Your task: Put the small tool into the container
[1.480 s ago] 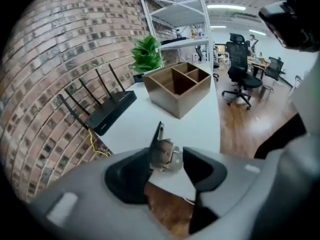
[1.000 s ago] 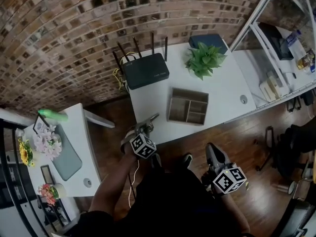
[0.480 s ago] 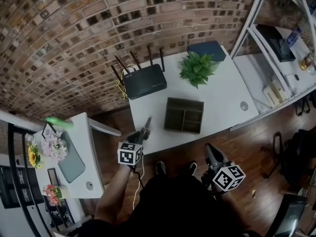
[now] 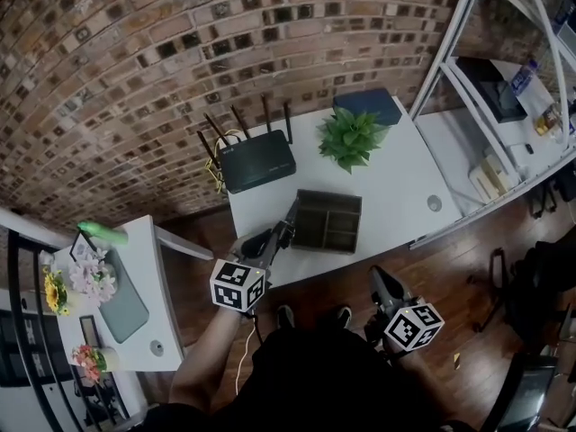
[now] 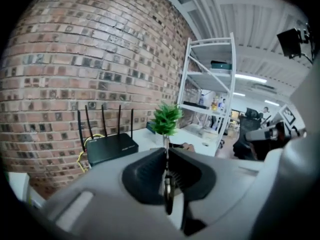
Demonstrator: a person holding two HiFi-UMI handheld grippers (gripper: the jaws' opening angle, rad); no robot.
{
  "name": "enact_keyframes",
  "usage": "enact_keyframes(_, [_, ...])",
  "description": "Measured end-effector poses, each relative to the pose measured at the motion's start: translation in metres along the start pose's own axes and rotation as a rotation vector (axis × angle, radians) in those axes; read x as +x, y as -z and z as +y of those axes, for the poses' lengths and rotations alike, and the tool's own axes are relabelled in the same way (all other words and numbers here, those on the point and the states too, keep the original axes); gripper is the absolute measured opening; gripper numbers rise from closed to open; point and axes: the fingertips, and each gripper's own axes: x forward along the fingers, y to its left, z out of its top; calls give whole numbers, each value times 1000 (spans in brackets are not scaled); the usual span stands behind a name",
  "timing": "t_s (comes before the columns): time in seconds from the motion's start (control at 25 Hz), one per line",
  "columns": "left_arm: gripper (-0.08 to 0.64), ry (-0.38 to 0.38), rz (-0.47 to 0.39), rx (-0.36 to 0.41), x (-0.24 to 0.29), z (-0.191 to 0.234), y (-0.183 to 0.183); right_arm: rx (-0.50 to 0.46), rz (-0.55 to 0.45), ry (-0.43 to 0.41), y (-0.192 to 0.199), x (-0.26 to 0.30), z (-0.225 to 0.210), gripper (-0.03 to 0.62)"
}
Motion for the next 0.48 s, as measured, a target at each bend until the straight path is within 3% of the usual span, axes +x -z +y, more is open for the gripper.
enact_keyframes(0.2, [21,111,-59,24,11,-32,-30,-3,-20,25,-3,-8,-7,9])
enact_keyframes(0.36, [20,266,-144,-30,12,-64,-59,-2,-50,34,-16,-10,-12,9])
enact_keyframes(0.48, [20,340,-187,-58,16,-79,-74,-15,-93,45,-32,-12,-13,9])
